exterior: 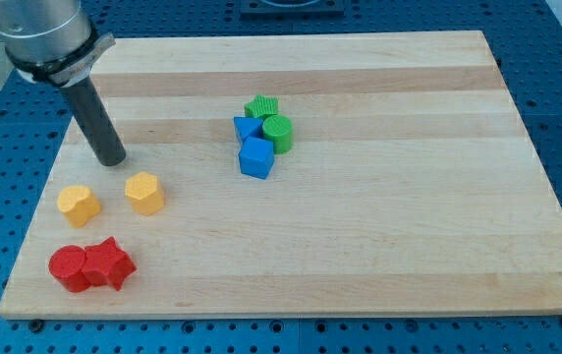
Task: Push the yellow hexagon into yellow heart
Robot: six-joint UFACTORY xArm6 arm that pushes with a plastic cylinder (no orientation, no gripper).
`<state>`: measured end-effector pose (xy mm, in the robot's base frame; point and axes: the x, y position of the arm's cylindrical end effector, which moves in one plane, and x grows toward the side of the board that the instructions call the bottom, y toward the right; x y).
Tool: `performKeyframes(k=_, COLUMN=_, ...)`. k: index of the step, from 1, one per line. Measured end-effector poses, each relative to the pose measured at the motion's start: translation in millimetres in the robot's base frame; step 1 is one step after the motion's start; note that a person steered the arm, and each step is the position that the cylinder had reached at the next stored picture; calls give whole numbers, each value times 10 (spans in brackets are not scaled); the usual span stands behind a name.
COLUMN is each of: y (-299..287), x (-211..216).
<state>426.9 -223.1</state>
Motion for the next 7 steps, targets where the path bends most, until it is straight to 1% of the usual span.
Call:
performKeyframes(k=1, y=425, x=17)
performKeyframes(k=2, y=575, x=201)
performKeyframes(k=3, y=575, x=395)
performKeyframes(k=5, y=704, x=369)
performKeyframes(k=6, y=889, x=385)
performKeyframes(k=7, y=712, x=541)
